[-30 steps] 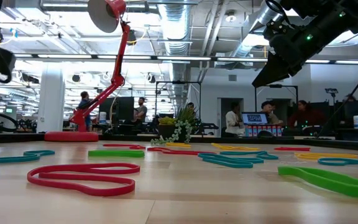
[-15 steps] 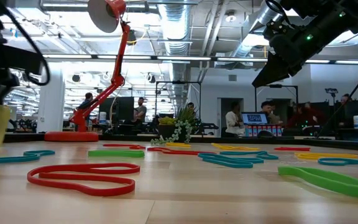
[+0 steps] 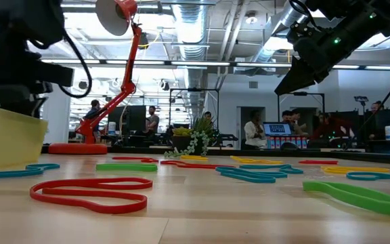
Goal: Pick and place items into bin
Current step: Adjust the yellow bin, then put the red rubber band into the yellow bin
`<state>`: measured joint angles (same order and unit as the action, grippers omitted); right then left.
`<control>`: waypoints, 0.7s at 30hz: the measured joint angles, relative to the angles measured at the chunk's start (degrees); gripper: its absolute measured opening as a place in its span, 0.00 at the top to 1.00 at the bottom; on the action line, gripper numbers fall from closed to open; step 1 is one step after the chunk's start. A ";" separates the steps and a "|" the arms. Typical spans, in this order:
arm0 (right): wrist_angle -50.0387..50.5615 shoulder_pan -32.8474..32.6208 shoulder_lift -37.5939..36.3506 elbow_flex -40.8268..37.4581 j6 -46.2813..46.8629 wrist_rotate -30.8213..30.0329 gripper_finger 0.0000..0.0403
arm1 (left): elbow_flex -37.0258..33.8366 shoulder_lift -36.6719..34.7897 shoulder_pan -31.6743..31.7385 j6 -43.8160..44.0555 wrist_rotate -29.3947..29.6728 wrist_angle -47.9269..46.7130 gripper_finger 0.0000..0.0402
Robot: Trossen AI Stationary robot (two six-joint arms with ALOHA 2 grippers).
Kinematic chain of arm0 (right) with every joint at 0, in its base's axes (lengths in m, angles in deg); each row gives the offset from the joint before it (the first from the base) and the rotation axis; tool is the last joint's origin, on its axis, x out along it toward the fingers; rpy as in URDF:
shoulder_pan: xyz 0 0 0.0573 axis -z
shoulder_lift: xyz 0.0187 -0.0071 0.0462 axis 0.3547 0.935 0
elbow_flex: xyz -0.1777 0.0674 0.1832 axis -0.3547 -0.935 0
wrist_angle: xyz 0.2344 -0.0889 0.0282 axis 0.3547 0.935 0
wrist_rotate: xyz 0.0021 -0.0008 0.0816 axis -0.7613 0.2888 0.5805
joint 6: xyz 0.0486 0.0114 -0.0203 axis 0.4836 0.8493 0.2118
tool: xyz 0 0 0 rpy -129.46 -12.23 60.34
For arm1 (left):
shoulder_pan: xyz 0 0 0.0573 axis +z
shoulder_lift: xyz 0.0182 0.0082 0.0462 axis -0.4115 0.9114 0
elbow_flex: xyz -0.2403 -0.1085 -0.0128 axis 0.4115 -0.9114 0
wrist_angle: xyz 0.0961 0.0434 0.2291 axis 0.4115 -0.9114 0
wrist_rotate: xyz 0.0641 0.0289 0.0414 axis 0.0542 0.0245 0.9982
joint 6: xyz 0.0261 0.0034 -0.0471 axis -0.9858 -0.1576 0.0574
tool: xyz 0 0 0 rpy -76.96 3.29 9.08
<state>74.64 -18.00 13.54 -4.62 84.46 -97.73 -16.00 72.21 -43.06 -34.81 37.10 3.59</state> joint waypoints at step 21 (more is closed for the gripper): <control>0.07 0.01 0.00 0.00 -0.06 0.24 0.75 | 5.78 -0.13 5.12 -13.35 1.11 3.31 0.78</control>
<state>74.70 -17.99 13.54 -4.62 84.40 -97.50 -10.23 72.08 -37.94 -48.16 38.22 6.90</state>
